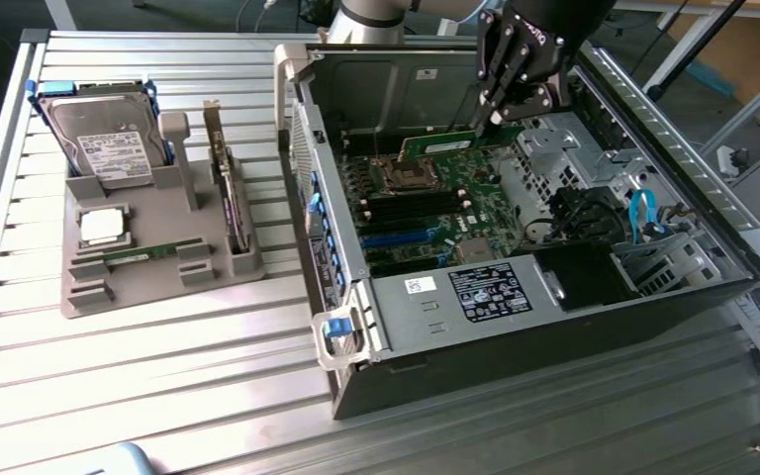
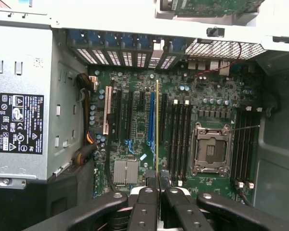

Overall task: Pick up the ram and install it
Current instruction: 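Pick up the ram and move it above insertion slot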

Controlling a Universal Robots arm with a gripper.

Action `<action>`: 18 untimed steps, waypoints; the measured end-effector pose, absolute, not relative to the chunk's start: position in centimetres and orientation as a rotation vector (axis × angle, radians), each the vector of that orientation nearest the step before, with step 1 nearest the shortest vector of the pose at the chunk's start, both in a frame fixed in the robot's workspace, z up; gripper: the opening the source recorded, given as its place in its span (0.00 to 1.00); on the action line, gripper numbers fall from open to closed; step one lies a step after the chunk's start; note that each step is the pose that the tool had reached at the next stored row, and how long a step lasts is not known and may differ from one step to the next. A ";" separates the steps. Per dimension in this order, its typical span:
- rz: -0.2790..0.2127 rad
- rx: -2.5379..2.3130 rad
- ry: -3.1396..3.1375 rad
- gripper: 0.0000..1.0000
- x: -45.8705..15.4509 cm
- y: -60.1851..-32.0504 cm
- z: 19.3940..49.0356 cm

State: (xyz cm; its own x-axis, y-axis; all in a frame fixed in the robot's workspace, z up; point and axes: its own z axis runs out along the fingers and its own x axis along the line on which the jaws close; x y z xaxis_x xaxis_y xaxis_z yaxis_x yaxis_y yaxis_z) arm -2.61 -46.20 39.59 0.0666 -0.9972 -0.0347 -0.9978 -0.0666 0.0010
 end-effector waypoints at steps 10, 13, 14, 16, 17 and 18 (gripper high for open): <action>0.041 -2.277 2.130 0.12 -2.6 -46.1 39.5; 0.041 -2.277 2.130 0.12 -2.6 -46.0 39.5; 0.041 -2.277 2.130 0.12 -2.6 -45.9 39.5; 0.041 -2.277 2.130 0.12 -2.6 -45.6 39.4; 0.041 -2.277 2.130 0.12 -2.6 -45.5 39.4; 0.041 -2.277 2.130 0.12 -2.6 -45.5 39.3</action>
State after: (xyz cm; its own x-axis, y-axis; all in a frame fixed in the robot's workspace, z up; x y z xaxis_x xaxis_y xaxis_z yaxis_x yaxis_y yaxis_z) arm -2.61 -45.45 39.35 0.0666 -0.9972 -0.0348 -0.9978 -0.0666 0.0009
